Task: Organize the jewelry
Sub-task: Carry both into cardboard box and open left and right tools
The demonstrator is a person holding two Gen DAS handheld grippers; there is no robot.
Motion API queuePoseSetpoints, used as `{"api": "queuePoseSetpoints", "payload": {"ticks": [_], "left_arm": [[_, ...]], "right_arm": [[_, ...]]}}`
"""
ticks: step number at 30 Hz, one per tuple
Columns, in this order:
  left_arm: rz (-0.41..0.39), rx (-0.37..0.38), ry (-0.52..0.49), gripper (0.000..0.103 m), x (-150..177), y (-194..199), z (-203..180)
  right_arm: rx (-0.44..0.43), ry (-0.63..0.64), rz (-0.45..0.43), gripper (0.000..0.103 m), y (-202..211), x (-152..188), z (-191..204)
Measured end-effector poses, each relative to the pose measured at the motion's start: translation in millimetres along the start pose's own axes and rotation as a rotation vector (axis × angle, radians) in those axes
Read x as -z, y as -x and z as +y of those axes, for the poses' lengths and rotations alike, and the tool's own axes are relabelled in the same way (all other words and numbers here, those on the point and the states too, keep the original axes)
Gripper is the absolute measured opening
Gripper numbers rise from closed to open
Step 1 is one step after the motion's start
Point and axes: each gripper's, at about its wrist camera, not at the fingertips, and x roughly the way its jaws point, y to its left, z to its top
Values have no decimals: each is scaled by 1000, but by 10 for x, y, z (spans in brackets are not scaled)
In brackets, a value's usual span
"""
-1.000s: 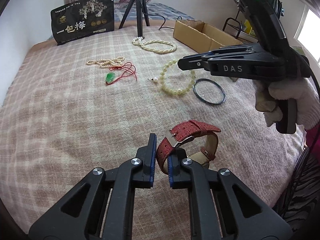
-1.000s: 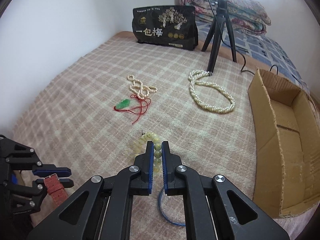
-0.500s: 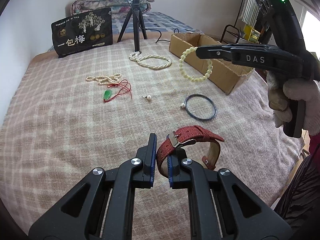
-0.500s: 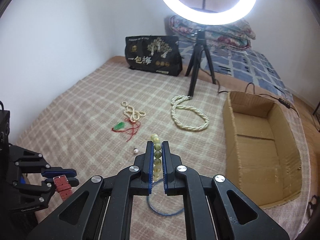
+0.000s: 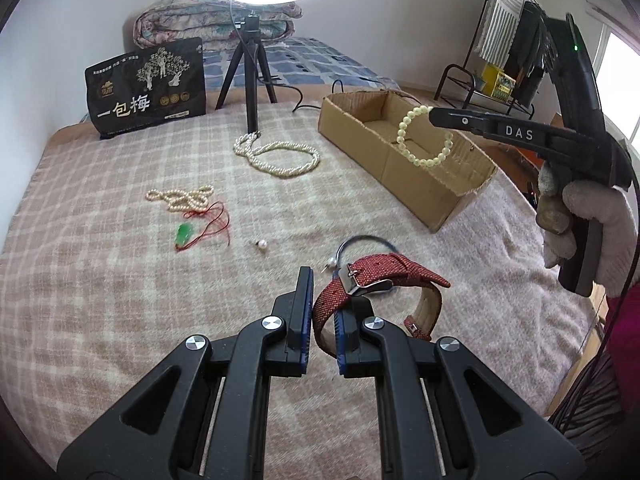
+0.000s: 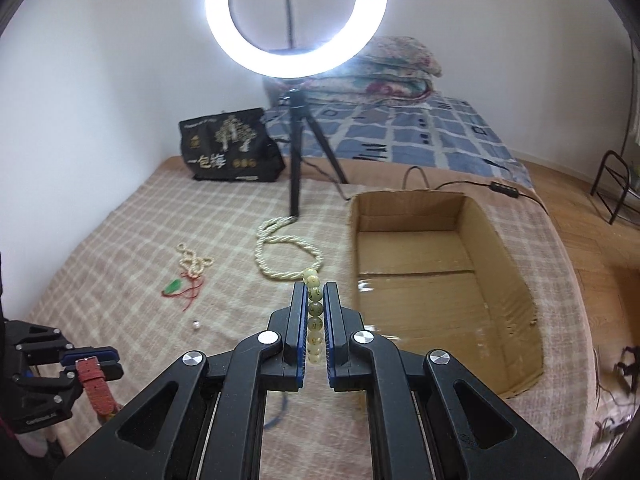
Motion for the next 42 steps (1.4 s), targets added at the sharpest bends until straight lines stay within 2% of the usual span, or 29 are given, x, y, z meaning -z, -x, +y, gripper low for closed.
{"api": "queuePoseSetpoints", "payload": {"ticks": [10, 16, 23, 36, 37, 38, 39, 40, 41, 42], "left_arm": [[-49, 15, -12, 8, -557, -177, -238], [-56, 20, -11, 8, -888, -512, -400], [-15, 41, 46, 8, -1217, -1002, -535], [30, 35, 52, 10, -1372, -1369, -739], [33, 31, 51, 13, -1375, -1376, -742], [41, 38, 47, 27, -1372, -1387, -746], [45, 31, 46, 48, -1371, -1388, -750], [36, 15, 47, 56, -1364, -1372, -748], [19, 10, 45, 59, -1360, -1341, -745], [10, 10, 40, 59, -1362, -1319, -744]], "right_arm": [[59, -95, -1, 6, 24, 56, -476], [86, -142, 27, 6, -17, 144, -732], [96, -189, 45, 6, -10, 211, -942], [117, -211, 58, 6, -18, 226, -1026], [120, -213, 59, 8, -17, 224, -1024], [123, -213, 58, 9, -16, 222, -1024], [130, -212, 55, 17, -5, 218, -1019], [141, -212, 52, 30, 6, 213, -1019], [161, -215, 47, 39, 24, 202, -1023], [185, -219, 26, 57, 67, 189, -1021]]}}
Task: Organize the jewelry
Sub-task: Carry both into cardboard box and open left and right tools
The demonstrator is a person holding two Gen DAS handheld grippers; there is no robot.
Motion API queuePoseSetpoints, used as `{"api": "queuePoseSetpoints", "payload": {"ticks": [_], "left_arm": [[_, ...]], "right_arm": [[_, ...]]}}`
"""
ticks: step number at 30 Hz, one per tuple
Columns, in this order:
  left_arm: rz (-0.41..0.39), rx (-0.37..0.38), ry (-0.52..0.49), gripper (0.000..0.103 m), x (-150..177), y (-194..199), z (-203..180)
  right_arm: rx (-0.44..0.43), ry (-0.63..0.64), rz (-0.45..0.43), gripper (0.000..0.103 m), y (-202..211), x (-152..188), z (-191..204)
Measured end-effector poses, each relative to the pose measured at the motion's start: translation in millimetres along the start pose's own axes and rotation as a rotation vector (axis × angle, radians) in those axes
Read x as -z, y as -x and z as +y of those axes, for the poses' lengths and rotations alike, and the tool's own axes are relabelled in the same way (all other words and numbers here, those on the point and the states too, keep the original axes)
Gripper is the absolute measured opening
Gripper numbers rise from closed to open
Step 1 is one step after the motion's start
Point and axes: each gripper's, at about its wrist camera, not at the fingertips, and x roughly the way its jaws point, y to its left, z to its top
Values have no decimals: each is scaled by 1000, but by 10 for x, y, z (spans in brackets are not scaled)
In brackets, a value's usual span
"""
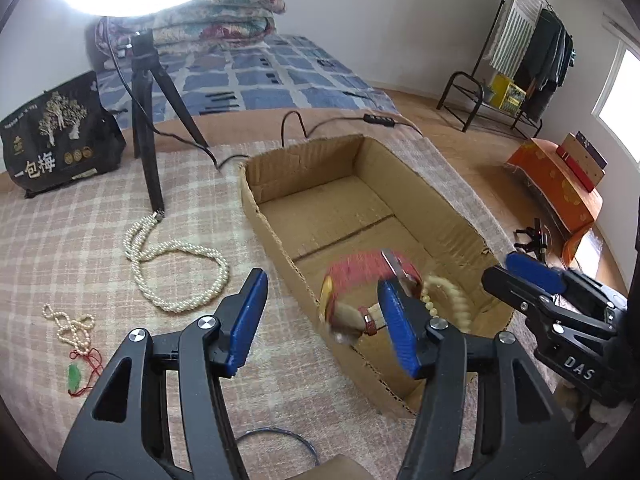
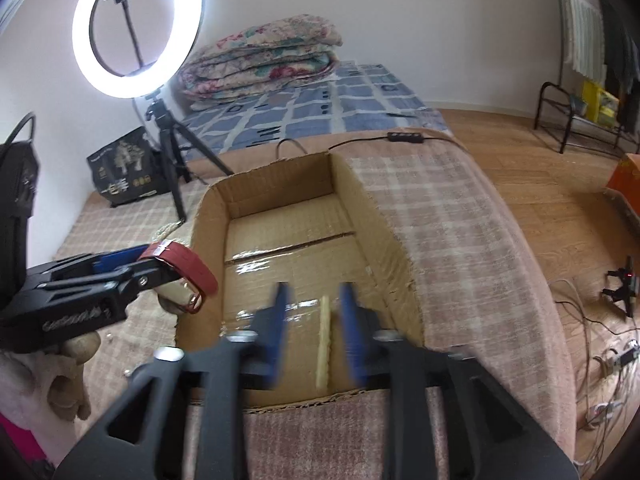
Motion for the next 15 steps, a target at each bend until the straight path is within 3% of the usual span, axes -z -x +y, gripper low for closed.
{"api": "queuePoseSetpoints", "payload": {"ticks": [1, 6, 15], "left_arm": [[-5, 0, -8, 59, -1, 24, 4], [-28, -15, -14, 59, -8, 156, 76], [-67, -38, -15, 59, 30, 421, 229]], "right_arm": [[9, -4, -20, 62, 38, -12, -9], [56, -37, -54, 70, 127, -65, -42], [69, -16, -74, 70, 298, -131, 76]]}}
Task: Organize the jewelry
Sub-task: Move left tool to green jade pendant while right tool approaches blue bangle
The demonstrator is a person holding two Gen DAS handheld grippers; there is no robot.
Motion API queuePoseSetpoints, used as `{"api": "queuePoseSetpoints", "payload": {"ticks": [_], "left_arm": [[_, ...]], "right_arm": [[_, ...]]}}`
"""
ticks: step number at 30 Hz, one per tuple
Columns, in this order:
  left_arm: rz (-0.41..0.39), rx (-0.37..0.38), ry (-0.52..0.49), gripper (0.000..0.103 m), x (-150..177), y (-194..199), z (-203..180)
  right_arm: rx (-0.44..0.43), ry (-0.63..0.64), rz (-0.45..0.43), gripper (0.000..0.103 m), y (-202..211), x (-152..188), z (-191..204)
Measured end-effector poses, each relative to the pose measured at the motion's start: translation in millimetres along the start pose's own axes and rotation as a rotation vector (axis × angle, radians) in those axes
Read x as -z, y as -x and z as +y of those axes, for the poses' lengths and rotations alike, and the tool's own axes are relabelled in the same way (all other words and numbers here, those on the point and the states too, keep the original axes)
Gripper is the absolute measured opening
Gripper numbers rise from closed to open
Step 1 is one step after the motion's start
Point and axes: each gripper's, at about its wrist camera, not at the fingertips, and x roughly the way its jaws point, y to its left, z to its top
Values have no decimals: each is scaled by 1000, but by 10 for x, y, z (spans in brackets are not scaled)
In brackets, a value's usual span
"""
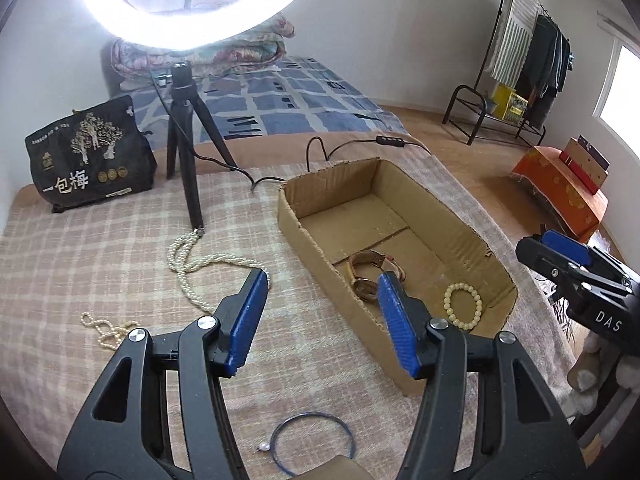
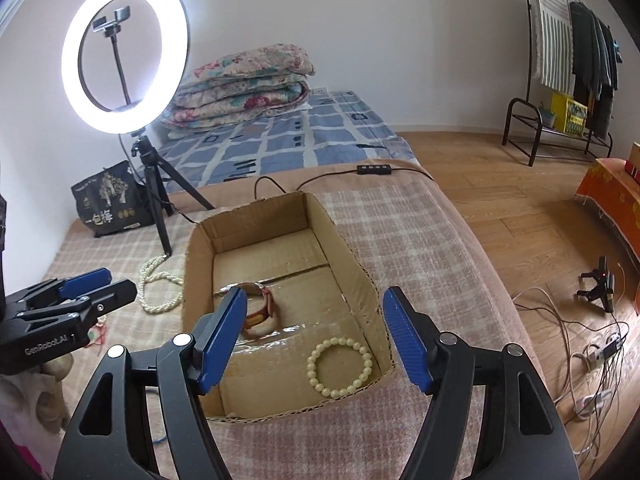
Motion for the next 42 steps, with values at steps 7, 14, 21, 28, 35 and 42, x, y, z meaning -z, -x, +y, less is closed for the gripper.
{"api": "queuePoseSetpoints", "payload": {"ticks": [7, 14, 21, 28, 35, 42], "left_arm": [[-40, -25, -14, 59, 27, 340, 190], [-91, -84, -29, 59, 52, 801, 553], [-164, -133, 8, 59, 184, 1316, 1145], [-138, -173, 85, 59, 483, 1445, 1655], [-98, -160, 136, 59, 754, 1343, 1877], [-58, -125, 154, 59, 929, 1125, 1967]], "right_arm": [[8, 26, -27, 71, 163, -46, 121], [-1, 47, -67, 71, 339, -54, 258], [-31, 99, -109, 71, 509, 12, 473], [-97, 183, -123, 71, 586, 226, 798], [-149, 311, -64, 71, 598, 610, 1187], [-181, 258, 97, 71, 380, 1012, 1288]]}}
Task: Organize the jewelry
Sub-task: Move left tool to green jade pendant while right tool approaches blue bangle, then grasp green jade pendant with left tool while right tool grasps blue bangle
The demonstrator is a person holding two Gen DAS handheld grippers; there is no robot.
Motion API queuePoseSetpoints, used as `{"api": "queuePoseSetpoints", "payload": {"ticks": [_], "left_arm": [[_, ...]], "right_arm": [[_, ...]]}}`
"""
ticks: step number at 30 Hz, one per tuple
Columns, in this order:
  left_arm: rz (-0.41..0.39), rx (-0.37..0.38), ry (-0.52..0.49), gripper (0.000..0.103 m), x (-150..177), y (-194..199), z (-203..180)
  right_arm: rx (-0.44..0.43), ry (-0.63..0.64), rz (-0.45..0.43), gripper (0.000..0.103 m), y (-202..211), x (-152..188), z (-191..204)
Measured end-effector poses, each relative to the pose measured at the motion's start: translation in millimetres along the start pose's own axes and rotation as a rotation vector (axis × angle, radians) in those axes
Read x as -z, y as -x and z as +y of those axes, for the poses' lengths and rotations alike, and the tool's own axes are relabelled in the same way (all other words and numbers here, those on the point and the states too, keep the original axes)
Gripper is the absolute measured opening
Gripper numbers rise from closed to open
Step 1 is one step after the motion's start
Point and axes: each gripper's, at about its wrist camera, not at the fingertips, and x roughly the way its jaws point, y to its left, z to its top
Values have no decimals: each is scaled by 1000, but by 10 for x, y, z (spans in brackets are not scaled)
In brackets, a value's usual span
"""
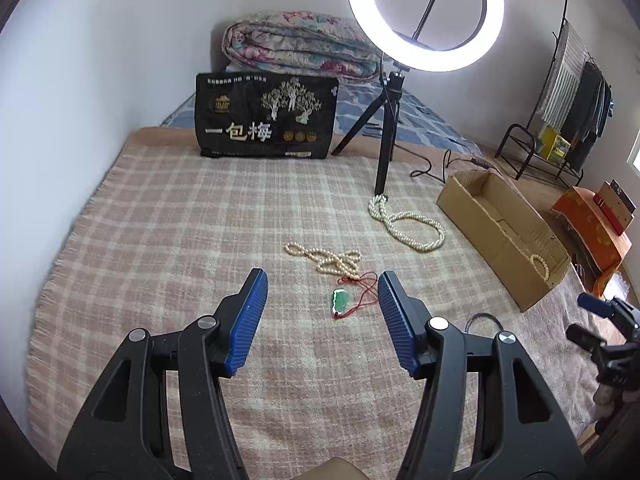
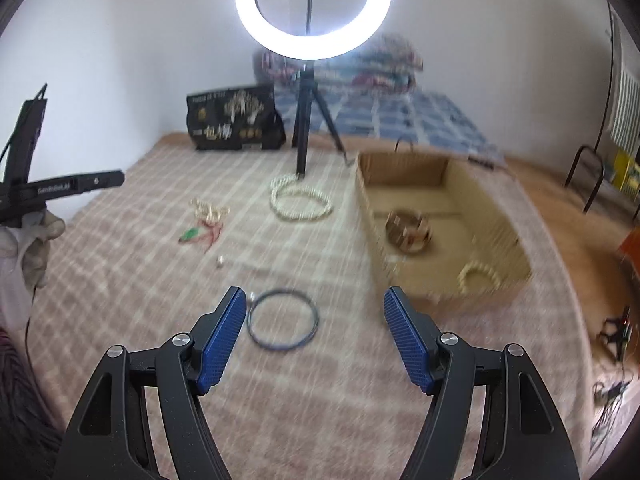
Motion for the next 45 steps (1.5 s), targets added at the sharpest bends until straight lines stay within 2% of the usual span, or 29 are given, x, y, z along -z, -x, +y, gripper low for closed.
{"api": "queuePoseSetpoints", "payload": {"ticks": [4, 7, 8, 10, 17, 28, 34, 38, 45], "left_arm": [[42, 12, 1, 59, 94, -170, -12], [67, 14, -4, 59, 164, -299, -22], [77, 16, -4, 59, 180, -339, -23], [96, 26, -12, 59, 213, -420, -43], [131, 46, -69, 59, 279, -596, -184], [177, 52, -92, 59, 314, -862, -271], [189, 2, -107, 59, 313, -1069, -307], [197, -12, -76, 51, 268, -1186, -235], [202, -23, -81, 47, 269, -1308, -245]], "right_arm": [[19, -39, 49, 71, -154, 96, -50], [-10, -83, 83, 70, -267, 133, -119], [-20, -83, 91, 68, -307, 138, -108], [-33, -66, 114, 53, -388, 149, -89], [-61, -93, 172, 32, -681, 189, -123], [11, -53, 201, 28, -906, 195, -137], [25, -43, 200, 28, -945, 163, -132], [32, -34, 203, 28, -972, 147, -124], [31, -31, 208, 28, -1021, 127, -109]]}}
